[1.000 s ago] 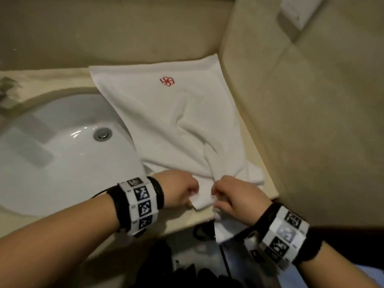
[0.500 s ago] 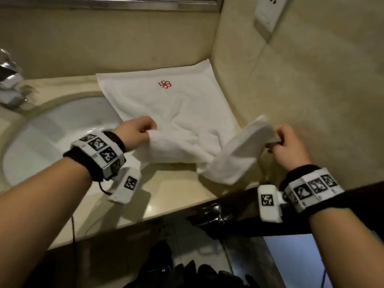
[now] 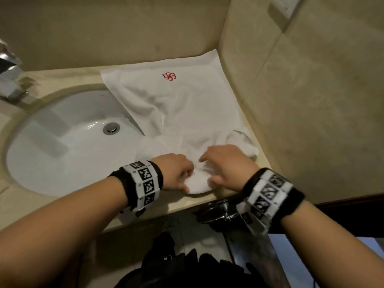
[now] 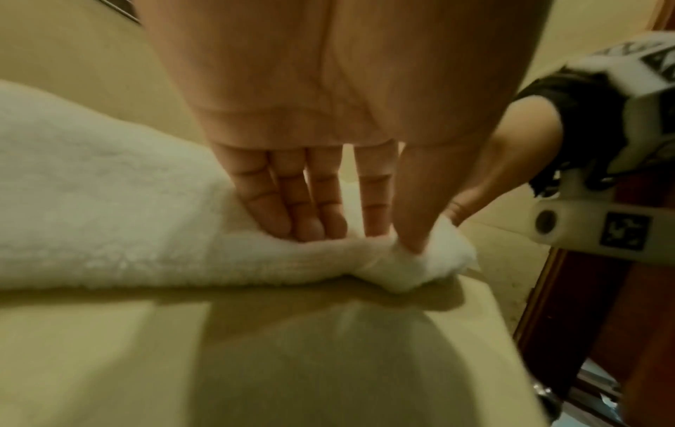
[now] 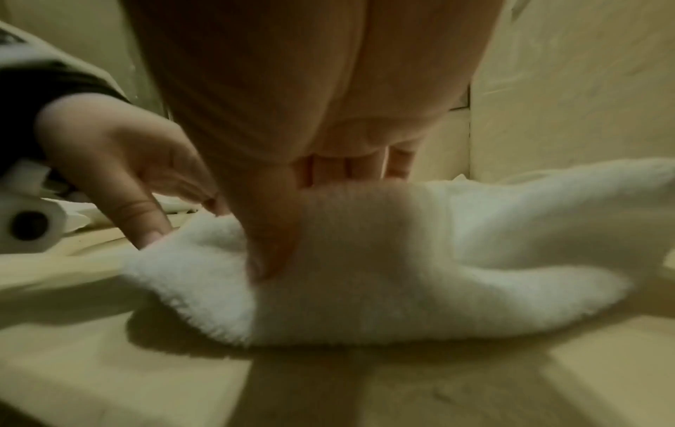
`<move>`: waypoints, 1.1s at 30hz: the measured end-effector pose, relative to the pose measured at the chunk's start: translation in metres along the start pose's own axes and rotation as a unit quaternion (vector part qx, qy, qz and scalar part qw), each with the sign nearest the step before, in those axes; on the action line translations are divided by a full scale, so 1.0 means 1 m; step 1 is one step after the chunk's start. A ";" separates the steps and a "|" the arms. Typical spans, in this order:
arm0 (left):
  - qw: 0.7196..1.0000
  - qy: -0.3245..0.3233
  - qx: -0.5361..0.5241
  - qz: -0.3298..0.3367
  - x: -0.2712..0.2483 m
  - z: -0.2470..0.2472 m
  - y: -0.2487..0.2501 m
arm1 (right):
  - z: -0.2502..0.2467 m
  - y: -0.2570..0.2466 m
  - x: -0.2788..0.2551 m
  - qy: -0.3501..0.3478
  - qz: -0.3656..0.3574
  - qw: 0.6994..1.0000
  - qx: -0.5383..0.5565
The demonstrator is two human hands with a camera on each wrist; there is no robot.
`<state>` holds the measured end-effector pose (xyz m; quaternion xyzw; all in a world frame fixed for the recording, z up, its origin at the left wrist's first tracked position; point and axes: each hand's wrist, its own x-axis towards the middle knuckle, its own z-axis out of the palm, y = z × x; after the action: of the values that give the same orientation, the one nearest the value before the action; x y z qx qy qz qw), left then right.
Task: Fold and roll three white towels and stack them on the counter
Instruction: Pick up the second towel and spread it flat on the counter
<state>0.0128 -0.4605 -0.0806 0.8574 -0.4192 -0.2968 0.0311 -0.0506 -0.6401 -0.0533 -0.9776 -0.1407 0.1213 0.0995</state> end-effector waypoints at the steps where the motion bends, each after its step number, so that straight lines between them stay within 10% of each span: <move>1: 1.000 0.009 0.005 0.000 0.001 0.002 0.001 | 0.006 -0.006 0.007 -0.066 -0.004 0.996 -0.062; 4: 0.999 0.046 -0.003 0.011 0.002 0.008 0.000 | 0.010 -0.003 0.013 -0.098 0.027 0.987 -0.125; 8: 0.996 0.073 -0.043 -0.022 -0.005 0.011 0.002 | -0.012 0.003 -0.004 0.034 0.056 0.995 0.075; 18: 0.908 0.419 -0.022 0.014 -0.061 -0.065 0.027 | -0.077 0.010 -0.048 0.189 0.069 0.967 0.159; 25: 0.946 0.289 -0.116 -0.089 -0.100 -0.064 0.022 | -0.058 0.014 -0.062 0.035 0.093 0.995 0.021; 33: 0.990 -0.032 -0.086 -0.109 -0.113 0.029 0.016 | 0.007 0.022 -0.089 -0.209 0.099 0.973 0.018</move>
<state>-0.0669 -0.3819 -0.0453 0.8824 -0.2970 -0.3602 0.0586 -0.1294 -0.6866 -0.0464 -0.9375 -0.0590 0.3350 0.0733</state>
